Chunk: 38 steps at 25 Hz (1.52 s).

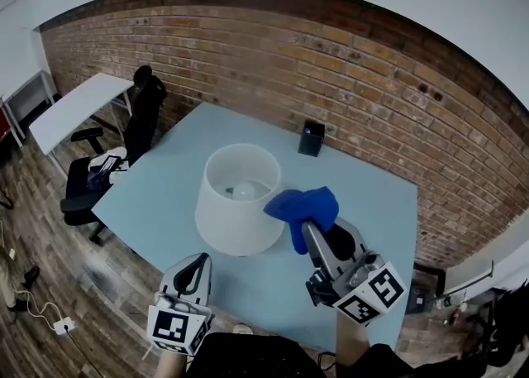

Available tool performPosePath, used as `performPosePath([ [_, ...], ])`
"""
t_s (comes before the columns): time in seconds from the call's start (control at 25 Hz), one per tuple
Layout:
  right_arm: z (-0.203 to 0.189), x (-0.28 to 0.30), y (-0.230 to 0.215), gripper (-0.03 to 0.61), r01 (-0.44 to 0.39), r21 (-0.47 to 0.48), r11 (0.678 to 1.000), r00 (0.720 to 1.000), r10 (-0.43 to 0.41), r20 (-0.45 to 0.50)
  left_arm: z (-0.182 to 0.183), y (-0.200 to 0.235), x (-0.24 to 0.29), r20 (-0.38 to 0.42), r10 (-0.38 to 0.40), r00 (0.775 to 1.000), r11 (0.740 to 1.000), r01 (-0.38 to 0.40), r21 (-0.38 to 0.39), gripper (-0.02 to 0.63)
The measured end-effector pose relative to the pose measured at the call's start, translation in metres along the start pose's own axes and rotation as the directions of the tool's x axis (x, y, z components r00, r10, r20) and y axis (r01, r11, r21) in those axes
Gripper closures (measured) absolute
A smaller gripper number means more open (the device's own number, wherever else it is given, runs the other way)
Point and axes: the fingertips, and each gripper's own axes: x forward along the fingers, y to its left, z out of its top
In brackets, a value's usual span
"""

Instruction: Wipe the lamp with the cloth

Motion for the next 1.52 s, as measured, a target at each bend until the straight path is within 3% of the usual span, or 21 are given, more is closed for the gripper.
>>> performPosePath([
  [0.16,0.024,0.028,-0.012,0.517,-0.071,-0.031,0.997,0.997,0.072,0.021,0.006,0.015,0.014,0.014,0.017,1.0,1.0,-0.018,0.021,0.605],
  [0.44,-0.035,0.045,-0.024,0.517,-0.07,-0.1,0.992,0.986,0.054,-0.157,0.005,0.047,0.028,-0.006,0.075,0.997,0.997,-0.075,0.011,0.604],
  [0.6,-0.057,0.036,-0.038,0.517,-0.04,-0.065,0.997,0.978,0.026,-0.209,-0.003,0.057,0.034,-0.058,0.1,0.993,0.995,-0.099,0.014,0.606],
  [0.8,-0.098,0.022,-0.058,0.517,0.038,-0.06,0.997,0.954,-0.054,-0.295,-0.009,0.056,0.045,-0.03,0.074,0.997,0.997,-0.073,0.028,0.605],
  [1.08,-0.145,0.0,-0.087,0.517,0.12,-0.045,0.992,0.896,-0.128,-0.425,-0.013,0.065,0.052,-0.056,0.07,0.996,0.997,-0.068,0.029,0.604],
  [1.28,-0.112,0.017,-0.114,0.517,0.053,-0.096,0.994,0.903,-0.089,-0.42,0.0,0.081,0.062,-0.044,0.052,0.998,0.995,-0.047,0.091,0.604],
  [1.44,-0.05,0.054,-0.118,0.517,-0.086,-0.071,0.994,0.937,0.057,-0.343,0.023,0.098,0.073,0.0,0.07,0.998,0.992,-0.069,0.109,0.604],
  [1.52,-0.026,0.072,-0.112,0.517,-0.167,-0.016,0.986,0.934,0.153,-0.322,0.032,0.103,0.078,0.012,0.077,0.997,0.99,-0.078,0.118,0.604],
])
